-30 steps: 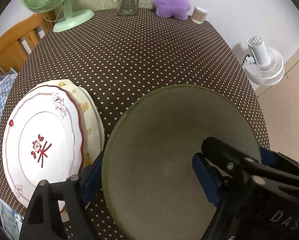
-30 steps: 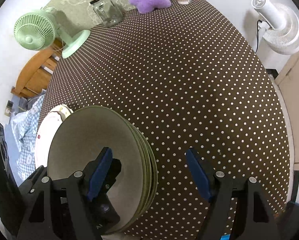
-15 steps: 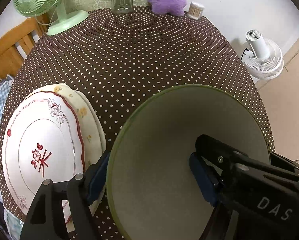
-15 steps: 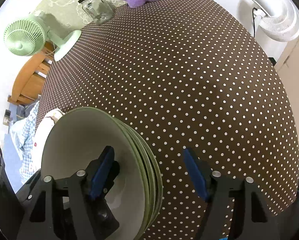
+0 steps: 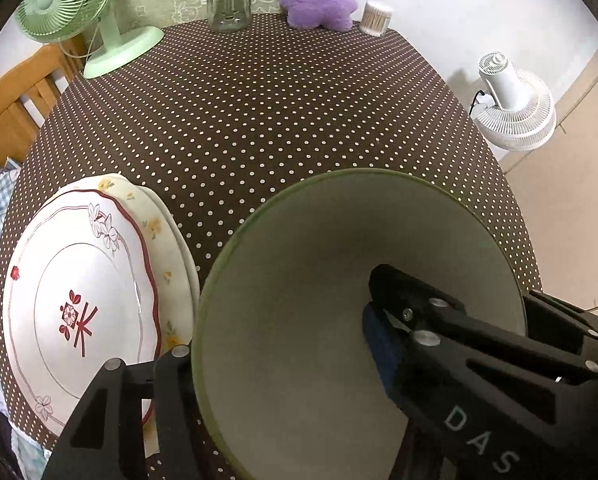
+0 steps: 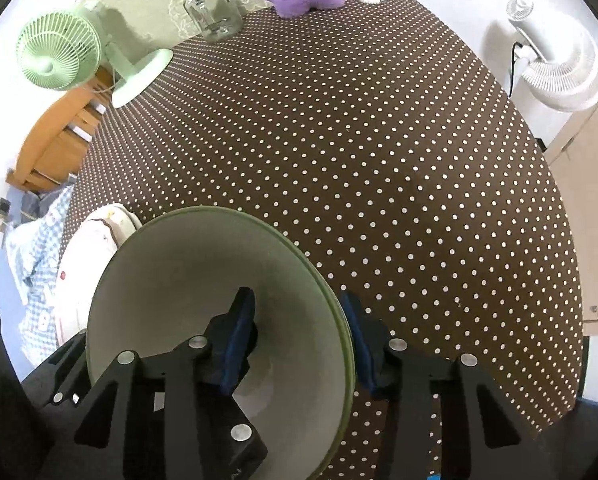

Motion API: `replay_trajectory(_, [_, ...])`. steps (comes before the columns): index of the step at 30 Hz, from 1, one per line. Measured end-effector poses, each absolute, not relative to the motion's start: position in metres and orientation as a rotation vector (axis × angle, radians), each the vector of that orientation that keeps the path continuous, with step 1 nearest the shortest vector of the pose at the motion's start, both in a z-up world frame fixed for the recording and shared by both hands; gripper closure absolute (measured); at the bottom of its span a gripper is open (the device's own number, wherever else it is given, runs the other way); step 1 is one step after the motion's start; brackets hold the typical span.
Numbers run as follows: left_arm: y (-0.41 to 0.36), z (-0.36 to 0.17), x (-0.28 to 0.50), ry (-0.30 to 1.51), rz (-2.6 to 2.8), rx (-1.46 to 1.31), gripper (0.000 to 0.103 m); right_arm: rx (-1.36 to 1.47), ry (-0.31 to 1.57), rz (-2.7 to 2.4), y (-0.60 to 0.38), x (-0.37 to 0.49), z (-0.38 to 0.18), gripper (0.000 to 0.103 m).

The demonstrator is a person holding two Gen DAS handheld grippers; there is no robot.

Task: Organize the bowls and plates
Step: 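Grip the rim of the stacked bowls between both grippers, then lift and carry the bowl stack with both grippers over the plate stack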

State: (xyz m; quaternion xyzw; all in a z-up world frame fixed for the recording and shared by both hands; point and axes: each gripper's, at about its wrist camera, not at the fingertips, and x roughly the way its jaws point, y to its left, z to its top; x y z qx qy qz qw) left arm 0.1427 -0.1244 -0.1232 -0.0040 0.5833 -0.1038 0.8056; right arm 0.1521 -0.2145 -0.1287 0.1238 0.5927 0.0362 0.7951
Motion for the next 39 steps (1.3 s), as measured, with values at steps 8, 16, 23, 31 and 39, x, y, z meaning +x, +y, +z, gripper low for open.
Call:
replay_trajectory(8, [-0.121,-0.117,0.137,1.256,-0.225,-0.031,0.041,0.268,1.276,0.083,-0.222,0.143,-0.124,0.054])
replay_trajectory(16, [-0.117,-0.097,0.134,1.218,-0.227,-0.028,0.041,0.264,1.239,0.085,-0.226,0.13,-0.104,0.054])
replay_trajectory(23, [-0.109,-0.079,0.134,1.195,-0.229,-0.033,0.041,0.253,1.215,0.089,-0.221,0.124,-0.082,0.054])
replay_trajectory(31, [-0.09,-0.063,0.126,1.171,-0.217,-0.04,0.041,0.251,1.2,0.098,-0.201,0.123,-0.059,0.054])
replay_trajectory(39, [-0.063,-0.052,0.125,1.156,-0.194,-0.056,0.041,0.226,1.188,0.12,-0.175,0.126,-0.048,0.054])
